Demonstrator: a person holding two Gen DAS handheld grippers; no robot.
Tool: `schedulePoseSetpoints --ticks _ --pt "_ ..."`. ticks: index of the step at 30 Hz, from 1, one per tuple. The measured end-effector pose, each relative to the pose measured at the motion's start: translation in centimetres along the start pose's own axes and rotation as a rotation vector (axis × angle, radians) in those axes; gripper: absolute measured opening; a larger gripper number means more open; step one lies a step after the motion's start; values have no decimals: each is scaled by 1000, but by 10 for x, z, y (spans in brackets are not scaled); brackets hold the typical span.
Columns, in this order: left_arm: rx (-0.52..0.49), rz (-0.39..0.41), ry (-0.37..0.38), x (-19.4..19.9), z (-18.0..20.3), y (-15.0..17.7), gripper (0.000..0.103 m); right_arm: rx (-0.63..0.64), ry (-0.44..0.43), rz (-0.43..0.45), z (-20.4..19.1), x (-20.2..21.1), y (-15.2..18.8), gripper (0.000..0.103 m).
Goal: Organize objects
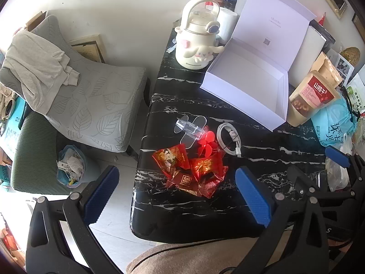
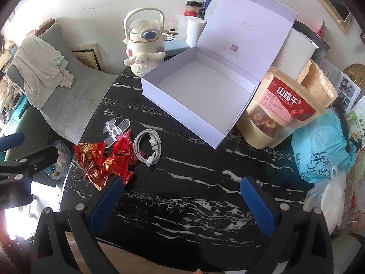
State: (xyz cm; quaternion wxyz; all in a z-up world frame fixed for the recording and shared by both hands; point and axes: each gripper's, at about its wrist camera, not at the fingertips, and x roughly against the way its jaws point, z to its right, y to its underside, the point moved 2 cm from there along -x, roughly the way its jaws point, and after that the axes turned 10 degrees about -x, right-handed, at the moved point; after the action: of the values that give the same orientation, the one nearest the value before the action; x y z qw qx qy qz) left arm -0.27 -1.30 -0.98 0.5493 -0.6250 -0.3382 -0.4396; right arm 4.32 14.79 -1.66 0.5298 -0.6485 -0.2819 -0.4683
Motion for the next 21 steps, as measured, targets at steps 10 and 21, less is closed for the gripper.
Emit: schedulePoseSetpoints --ticks 10,21 --pt "-51 0 25 0 -3 2 102 -5 4 -3 2 -2 0 103" --pt "-52 1 23 2 -3 2 102 -3 -5 6 3 1 1 102"
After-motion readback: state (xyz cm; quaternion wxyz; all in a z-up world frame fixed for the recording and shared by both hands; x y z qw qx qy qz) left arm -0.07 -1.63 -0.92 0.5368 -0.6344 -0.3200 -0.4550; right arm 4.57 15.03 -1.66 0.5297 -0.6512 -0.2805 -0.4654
